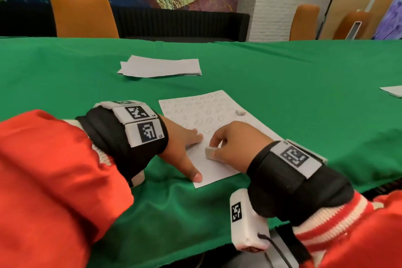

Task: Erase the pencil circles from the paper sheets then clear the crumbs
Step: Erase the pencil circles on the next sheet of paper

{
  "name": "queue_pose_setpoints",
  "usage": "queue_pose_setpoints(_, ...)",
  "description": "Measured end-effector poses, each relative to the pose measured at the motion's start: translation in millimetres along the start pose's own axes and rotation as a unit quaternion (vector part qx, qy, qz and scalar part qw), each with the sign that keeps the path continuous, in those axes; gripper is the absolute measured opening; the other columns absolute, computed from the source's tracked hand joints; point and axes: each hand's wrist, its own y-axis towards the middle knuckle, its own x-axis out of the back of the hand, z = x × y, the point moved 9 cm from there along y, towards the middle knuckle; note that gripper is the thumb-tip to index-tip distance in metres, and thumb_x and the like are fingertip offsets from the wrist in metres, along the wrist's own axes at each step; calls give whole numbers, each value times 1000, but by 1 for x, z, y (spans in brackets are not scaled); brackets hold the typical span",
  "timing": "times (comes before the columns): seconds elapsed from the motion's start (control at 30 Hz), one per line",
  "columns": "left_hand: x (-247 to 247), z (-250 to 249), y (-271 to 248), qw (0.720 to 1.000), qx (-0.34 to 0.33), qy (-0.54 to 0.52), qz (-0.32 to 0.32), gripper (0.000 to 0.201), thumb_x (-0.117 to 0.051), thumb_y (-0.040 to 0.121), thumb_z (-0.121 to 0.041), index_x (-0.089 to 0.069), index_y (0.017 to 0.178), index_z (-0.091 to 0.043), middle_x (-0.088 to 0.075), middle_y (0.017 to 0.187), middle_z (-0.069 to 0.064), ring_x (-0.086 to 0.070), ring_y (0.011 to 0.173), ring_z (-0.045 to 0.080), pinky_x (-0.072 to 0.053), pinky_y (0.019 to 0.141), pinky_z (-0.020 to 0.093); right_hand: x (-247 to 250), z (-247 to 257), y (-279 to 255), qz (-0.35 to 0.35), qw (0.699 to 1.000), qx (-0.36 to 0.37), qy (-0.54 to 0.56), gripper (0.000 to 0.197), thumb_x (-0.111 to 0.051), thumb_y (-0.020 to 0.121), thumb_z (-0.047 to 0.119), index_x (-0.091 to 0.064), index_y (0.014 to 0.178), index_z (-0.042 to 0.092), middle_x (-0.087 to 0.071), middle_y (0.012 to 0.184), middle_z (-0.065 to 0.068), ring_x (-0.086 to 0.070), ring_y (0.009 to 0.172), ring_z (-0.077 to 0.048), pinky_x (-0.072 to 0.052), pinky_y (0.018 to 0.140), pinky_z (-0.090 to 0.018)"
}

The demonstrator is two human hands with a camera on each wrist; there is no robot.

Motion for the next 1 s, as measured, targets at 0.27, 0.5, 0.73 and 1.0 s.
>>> queue_pose_setpoints(0.27,4,-3,1,999,-15,-6,-31,92,-58,78,-65,-22,148,-17,-24,154,-1,-29,139,17,-25,113,34,4,-7,6,-16,999,-36,-10,12,-61,88,30,-69,94,23,-51,70,12,-51,73,-9,-37,63,-20)
queue_pose_setpoints(0.5,4,-2,4,999,-23,-5,-33,92,-60,76,-66,-25,147,-19,-27,152,-1,-30,138,19,-26,113,38,-4,-3,-2,33,999,-12,39,9,-67,82,33,-69,88,26,-55,64,12,-47,59,0,-41,62,-19)
queue_pose_setpoints(0.73,5,-3,0,999,-16,-3,-32,91,-59,78,-64,-25,147,-16,-27,153,-1,-31,137,17,-27,112,36,-3,-6,-5,45,997,-15,55,9,-66,82,31,-69,89,26,-55,63,11,-48,58,-1,-41,61,-18)
queue_pose_setpoints(1.0,5,-3,0,1000,-7,9,-26,93,-57,78,-66,-19,149,-19,-22,155,-2,-26,140,17,-23,114,37,3,-17,-3,14,997,-30,63,7,-66,82,34,-69,84,27,-56,64,12,-48,59,-1,-40,59,-17)
